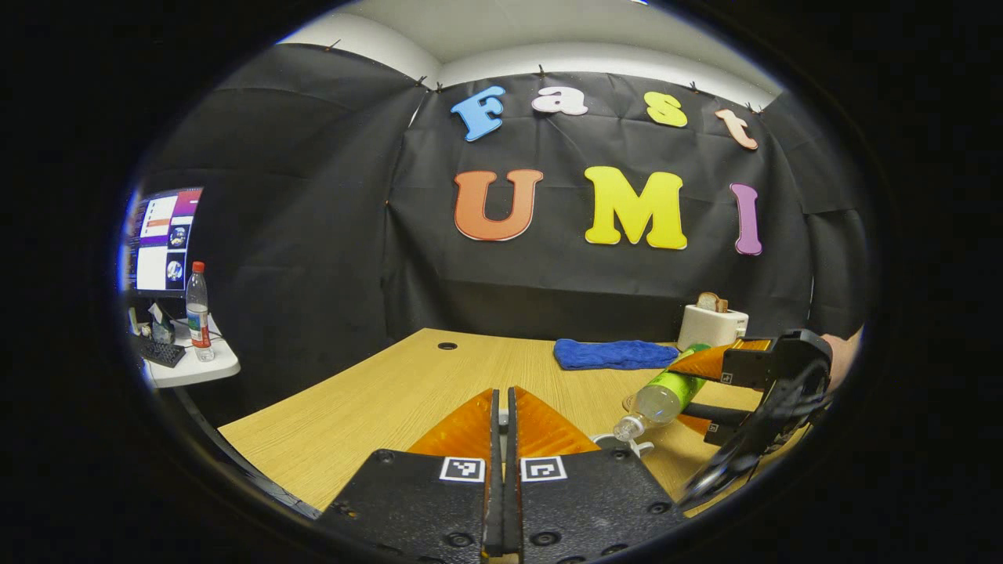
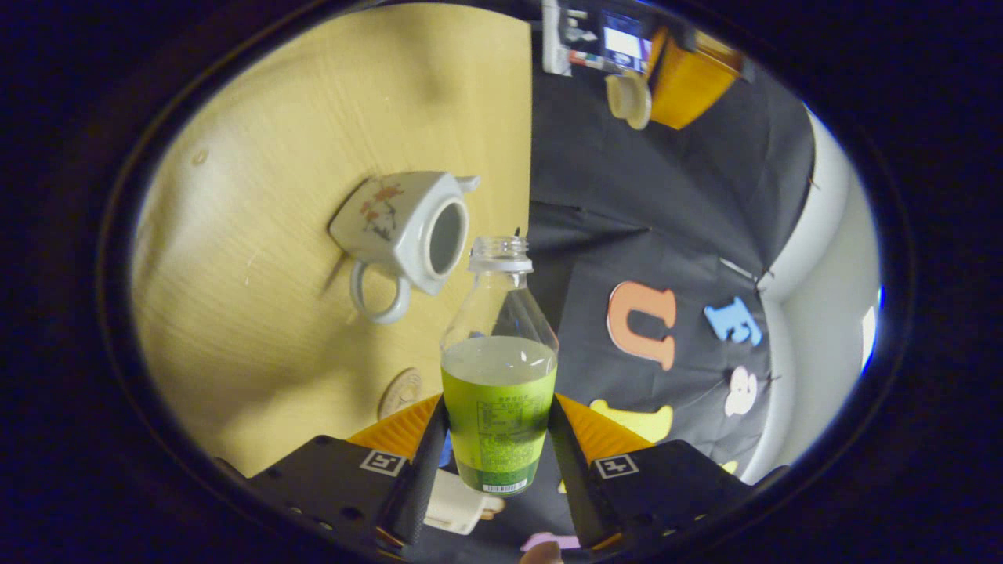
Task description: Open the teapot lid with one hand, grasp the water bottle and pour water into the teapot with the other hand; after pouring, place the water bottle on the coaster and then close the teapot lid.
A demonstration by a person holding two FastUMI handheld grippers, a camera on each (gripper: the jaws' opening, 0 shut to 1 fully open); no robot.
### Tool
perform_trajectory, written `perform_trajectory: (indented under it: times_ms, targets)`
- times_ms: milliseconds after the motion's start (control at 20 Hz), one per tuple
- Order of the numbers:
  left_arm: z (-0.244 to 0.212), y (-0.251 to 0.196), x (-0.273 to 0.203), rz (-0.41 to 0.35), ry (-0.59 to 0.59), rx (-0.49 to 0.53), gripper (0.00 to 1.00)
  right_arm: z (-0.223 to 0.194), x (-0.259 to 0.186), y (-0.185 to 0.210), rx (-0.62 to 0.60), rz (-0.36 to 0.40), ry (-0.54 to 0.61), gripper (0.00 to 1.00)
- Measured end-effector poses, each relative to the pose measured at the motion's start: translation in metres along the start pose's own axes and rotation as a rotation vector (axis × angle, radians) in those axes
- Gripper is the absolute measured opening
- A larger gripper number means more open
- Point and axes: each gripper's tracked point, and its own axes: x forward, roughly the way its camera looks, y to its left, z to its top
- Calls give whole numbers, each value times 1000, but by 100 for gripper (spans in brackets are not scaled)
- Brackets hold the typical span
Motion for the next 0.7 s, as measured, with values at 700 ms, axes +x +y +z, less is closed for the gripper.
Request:
perform_trajectory:
  times_ms: [700]
  targets:
    - [1,-31,1,-57,-4,23,2,-40,33,-87,1340,-7,-111,71]
